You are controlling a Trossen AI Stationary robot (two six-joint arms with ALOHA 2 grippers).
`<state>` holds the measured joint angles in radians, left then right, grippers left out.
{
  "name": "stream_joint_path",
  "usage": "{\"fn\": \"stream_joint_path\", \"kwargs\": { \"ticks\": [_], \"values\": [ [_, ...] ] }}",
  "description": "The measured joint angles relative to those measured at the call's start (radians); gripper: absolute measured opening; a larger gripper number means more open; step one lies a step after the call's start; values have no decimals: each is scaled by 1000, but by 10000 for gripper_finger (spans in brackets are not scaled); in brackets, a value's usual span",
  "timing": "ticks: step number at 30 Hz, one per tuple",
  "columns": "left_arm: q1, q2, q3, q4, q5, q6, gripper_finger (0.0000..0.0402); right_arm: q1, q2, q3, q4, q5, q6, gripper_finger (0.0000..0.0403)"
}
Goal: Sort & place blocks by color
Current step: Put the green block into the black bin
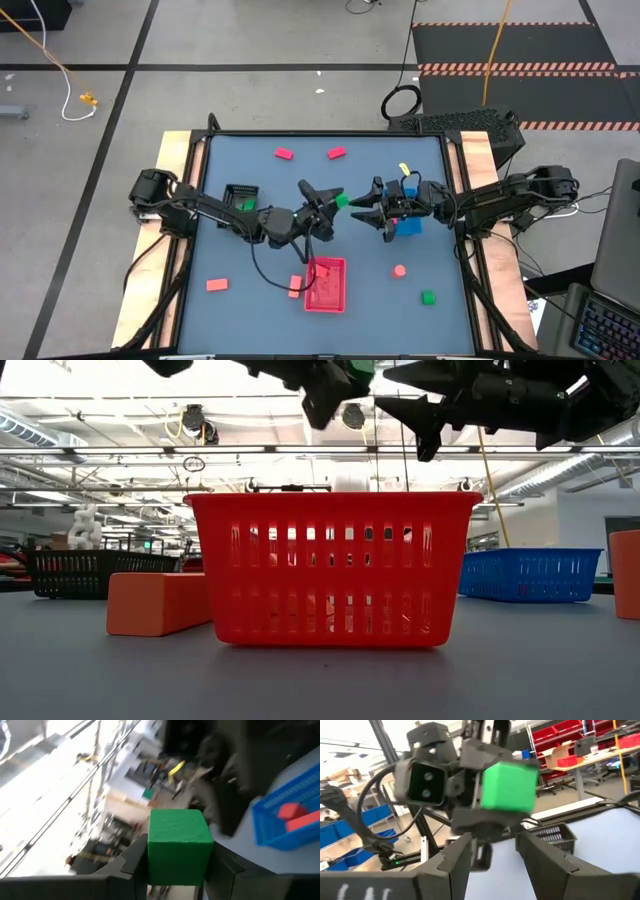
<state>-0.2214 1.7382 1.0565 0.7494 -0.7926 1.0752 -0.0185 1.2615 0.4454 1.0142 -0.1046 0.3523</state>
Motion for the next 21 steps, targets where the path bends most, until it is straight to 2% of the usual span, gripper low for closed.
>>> {"fn": "stream_joint_path", "kwargs": {
  "ticks": [9,17,21],
  "values": [
    [-45,-87,0,-68,-208,-109,135,0,0,0,-19,0,1,164],
    [-44,-106,0,-192,-222,-348,135,0,0,0,-25,-1,2,164],
    [-36,-102,0,-203,-222,-400,135,0,0,0,-24,-1,2,164]
  ]
}}
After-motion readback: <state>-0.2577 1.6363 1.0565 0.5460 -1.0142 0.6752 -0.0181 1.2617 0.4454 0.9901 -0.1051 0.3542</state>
